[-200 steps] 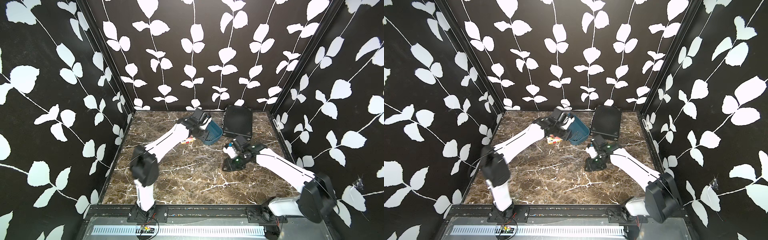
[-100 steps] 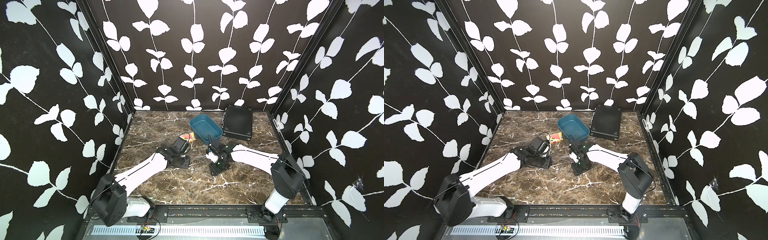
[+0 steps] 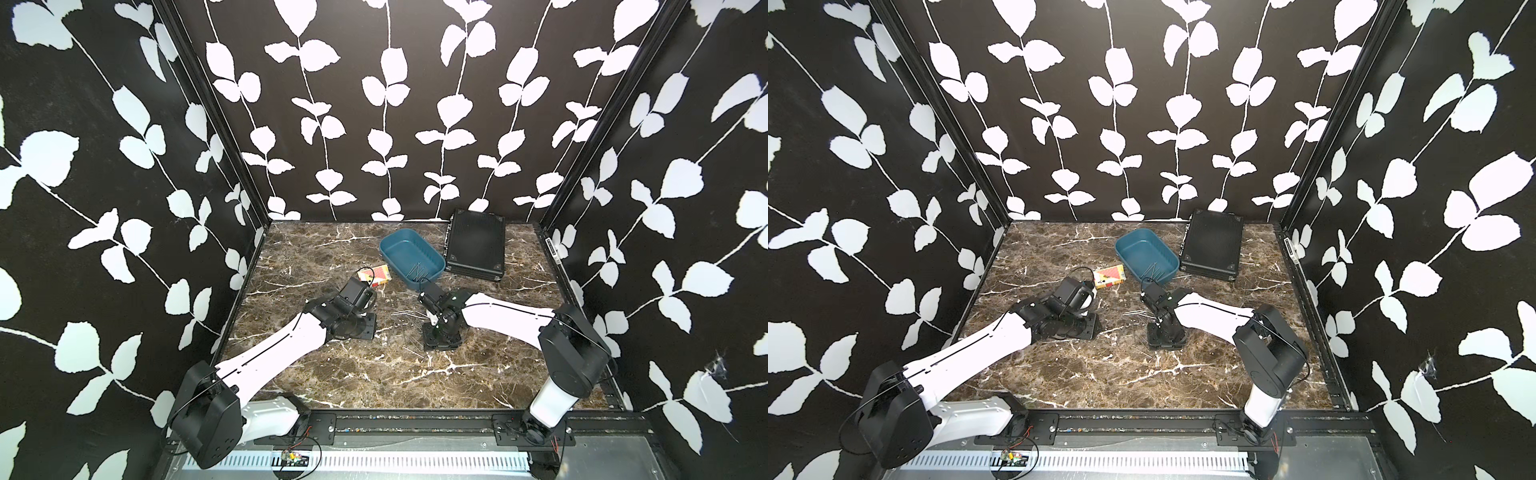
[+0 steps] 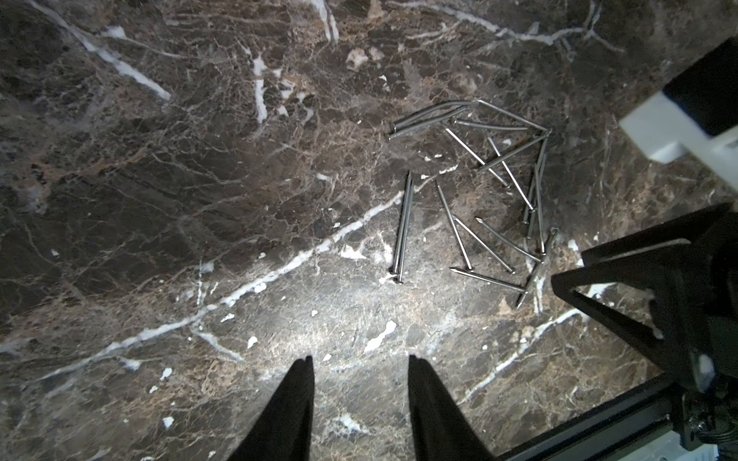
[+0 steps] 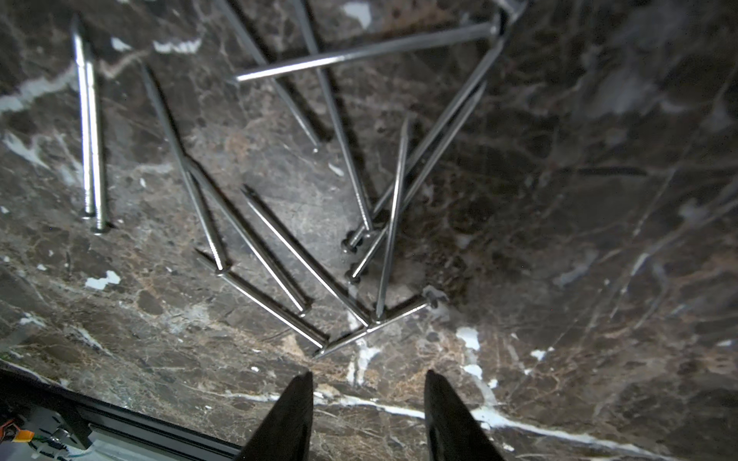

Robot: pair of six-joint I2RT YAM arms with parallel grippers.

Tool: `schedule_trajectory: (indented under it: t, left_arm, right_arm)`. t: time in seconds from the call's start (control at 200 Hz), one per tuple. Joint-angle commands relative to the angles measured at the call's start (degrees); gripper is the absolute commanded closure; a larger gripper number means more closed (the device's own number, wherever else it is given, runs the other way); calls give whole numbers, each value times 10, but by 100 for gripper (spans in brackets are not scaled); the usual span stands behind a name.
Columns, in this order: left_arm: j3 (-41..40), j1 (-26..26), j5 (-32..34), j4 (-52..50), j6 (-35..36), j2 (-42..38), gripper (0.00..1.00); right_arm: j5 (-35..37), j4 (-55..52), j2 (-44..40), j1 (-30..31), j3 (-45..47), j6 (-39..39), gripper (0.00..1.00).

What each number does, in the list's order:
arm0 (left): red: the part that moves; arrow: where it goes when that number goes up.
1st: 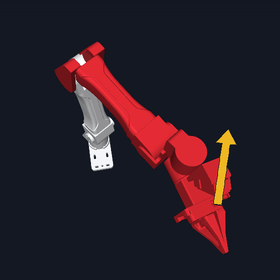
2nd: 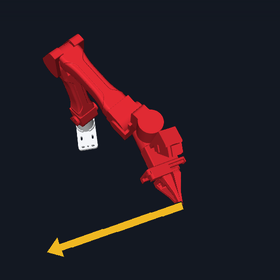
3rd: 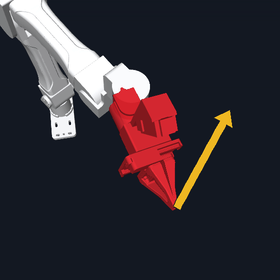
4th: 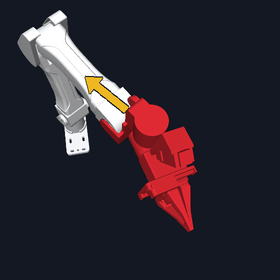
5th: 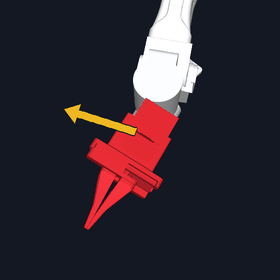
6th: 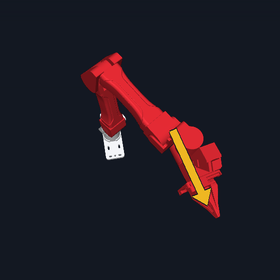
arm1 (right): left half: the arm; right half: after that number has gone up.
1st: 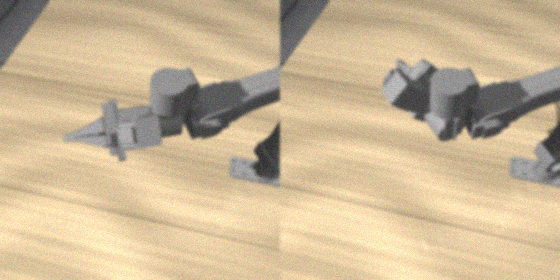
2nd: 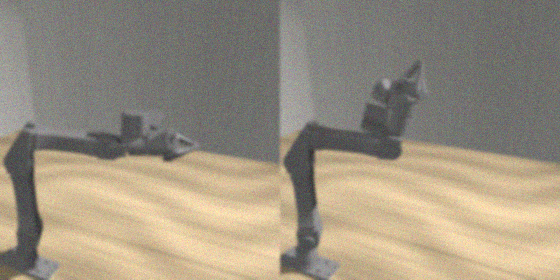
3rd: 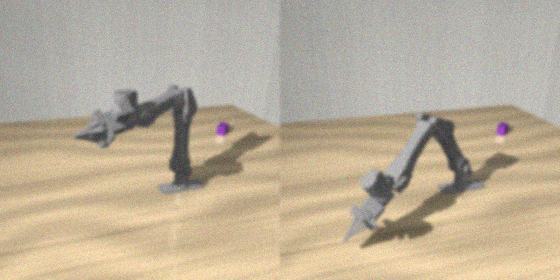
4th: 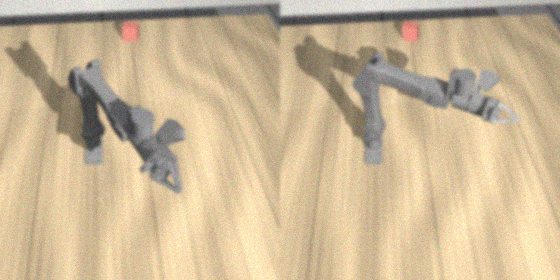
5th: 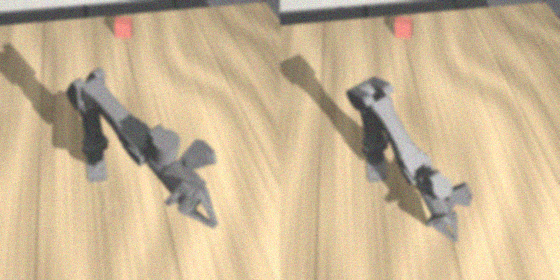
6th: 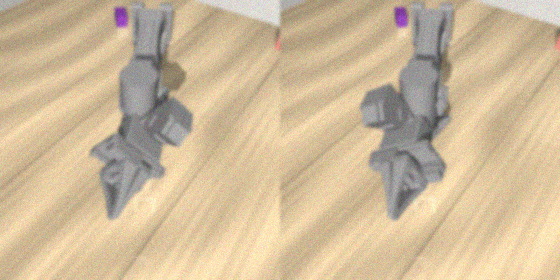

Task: Put the nails on the desktop into the storage box
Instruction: Pick up the nail from the center of the board.

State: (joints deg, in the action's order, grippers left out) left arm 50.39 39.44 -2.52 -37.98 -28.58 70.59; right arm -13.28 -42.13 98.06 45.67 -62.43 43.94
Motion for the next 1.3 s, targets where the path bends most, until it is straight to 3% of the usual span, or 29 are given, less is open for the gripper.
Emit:
schedule_trajectory:
  t: [0.0, 0.585, 0.96, 1.295]
  left_arm:
    - [-3, 2, -6, -12, 13, -1, 59]
    - [38, 3, -29, -8, 55, 63, 58]
    - [55, 3, -33, 0, 55, 85, 58]
    - [50, 3, -40, 21, 43, 97, 58]
  right_arm:
    - [2, 5, 14, 7, 16, 32, 53]
    - [65, -67, 79, 43, -31, 32, 55]
    - [76, -82, 23, 8, 6, 17, 57]
    - [50, -80, 2, 6, -19, 11, 57]
